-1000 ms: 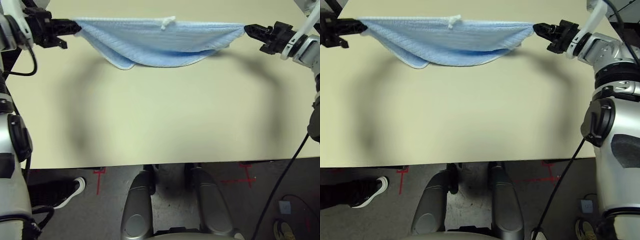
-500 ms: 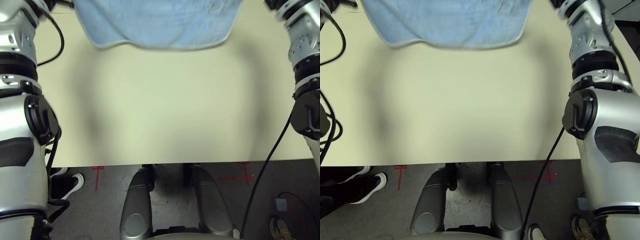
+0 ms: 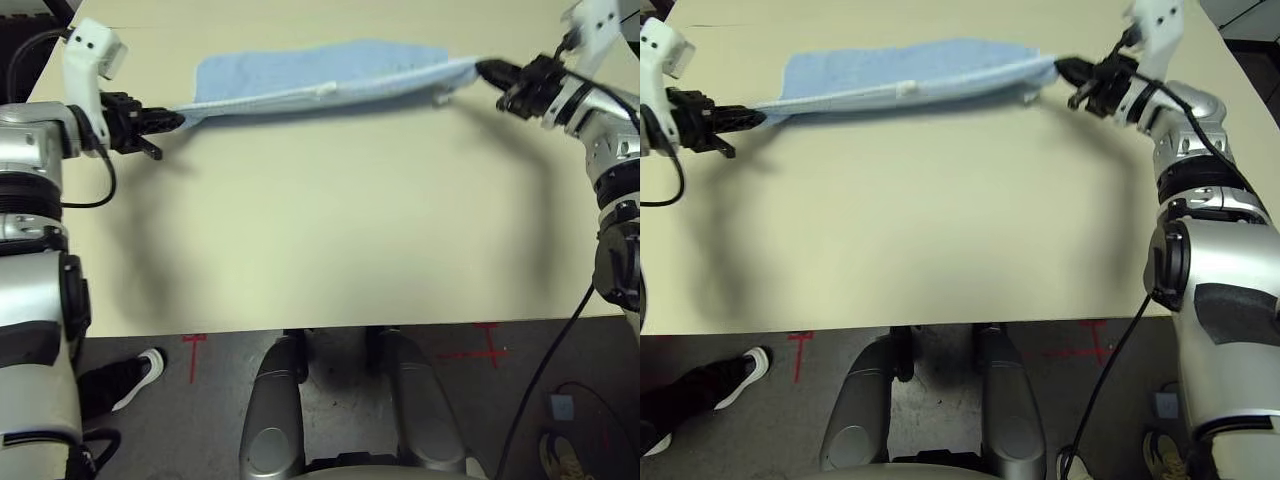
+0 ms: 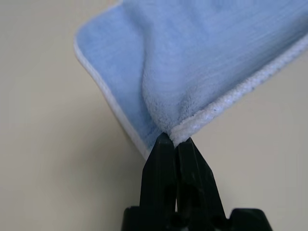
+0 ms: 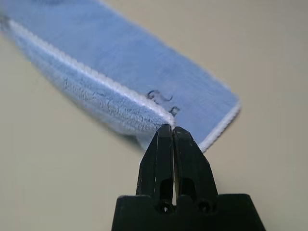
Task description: Fold the towel and set it aside.
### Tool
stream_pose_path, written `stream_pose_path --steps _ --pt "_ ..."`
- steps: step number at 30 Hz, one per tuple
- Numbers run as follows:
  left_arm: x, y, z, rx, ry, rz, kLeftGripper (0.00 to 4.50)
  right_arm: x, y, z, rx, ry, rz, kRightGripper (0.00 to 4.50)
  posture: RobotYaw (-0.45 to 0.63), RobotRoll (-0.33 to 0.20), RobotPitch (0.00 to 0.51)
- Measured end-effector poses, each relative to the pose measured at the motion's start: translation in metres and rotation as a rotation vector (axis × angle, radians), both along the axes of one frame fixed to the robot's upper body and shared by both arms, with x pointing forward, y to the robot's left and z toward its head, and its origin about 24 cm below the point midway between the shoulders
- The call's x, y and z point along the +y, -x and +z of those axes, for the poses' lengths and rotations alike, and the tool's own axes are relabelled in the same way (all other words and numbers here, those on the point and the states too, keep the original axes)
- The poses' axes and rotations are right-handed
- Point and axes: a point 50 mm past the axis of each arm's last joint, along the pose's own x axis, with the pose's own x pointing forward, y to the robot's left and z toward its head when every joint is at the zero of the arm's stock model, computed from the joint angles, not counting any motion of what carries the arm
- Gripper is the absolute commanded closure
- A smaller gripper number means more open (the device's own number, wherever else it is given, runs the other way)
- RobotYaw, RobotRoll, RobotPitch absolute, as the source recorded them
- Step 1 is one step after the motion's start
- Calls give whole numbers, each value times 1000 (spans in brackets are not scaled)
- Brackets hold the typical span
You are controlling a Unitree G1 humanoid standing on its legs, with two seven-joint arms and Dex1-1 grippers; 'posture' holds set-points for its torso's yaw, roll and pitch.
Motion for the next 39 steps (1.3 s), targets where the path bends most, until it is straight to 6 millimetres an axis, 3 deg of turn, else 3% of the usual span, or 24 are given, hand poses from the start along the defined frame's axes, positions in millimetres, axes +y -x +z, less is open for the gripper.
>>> stream_pose_path --steps 11,19,27,33,39 --pt "-1 10 -13 220 -128 -154 4478 -11 15 -11 230 265 161 4500 -7 0 330" --pt "10 27 -11 358 -171 -257 4478 -14 22 -13 308 297 261 4500 -8 0 344" --pt "19 49 -13 447 -335 -334 4478 -10 29 -9 379 396 369 4500 0 0 364" --pt "12 56 -21 479 -443 -447 4478 -18 50 -23 486 428 425 4500 1 0 369" --pt "12 57 -22 475 -469 -476 4478 -22 75 -15 564 397 481 4500 -5 0 370"
